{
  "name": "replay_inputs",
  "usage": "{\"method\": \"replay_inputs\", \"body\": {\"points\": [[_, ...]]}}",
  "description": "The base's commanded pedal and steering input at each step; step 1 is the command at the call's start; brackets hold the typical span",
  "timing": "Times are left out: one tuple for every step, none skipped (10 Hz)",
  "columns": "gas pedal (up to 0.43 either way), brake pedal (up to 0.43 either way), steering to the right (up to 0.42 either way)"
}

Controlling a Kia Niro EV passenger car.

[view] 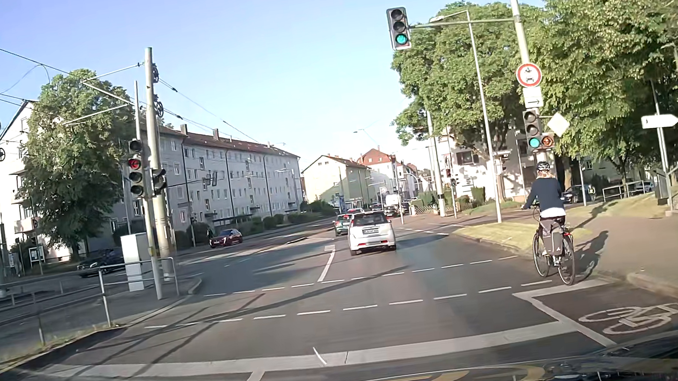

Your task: Follow the waypoints while adhering to traffic rules and regulations

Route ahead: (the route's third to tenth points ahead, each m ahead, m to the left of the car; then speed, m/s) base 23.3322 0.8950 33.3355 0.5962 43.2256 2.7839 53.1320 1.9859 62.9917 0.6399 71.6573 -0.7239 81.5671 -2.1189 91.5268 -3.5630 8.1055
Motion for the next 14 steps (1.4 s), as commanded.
{"method": "replay_inputs", "body": {"points": [[0.028, 0.000, -0.010], [0.028, 0.000, -0.010], [0.028, 0.000, -0.010], [0.028, 0.000, -0.012], [0.028, 0.000, -0.012], [0.028, 0.000, -0.012], [0.028, 0.000, -0.012], [0.028, 0.000, -0.012], [0.028, 0.000, -0.012], [0.028, 0.000, -0.012], [0.028, 0.000, -0.012], [0.028, 0.000, -0.012], [0.059, 0.000, -0.012], [0.098, 0.000, -0.012]]}}
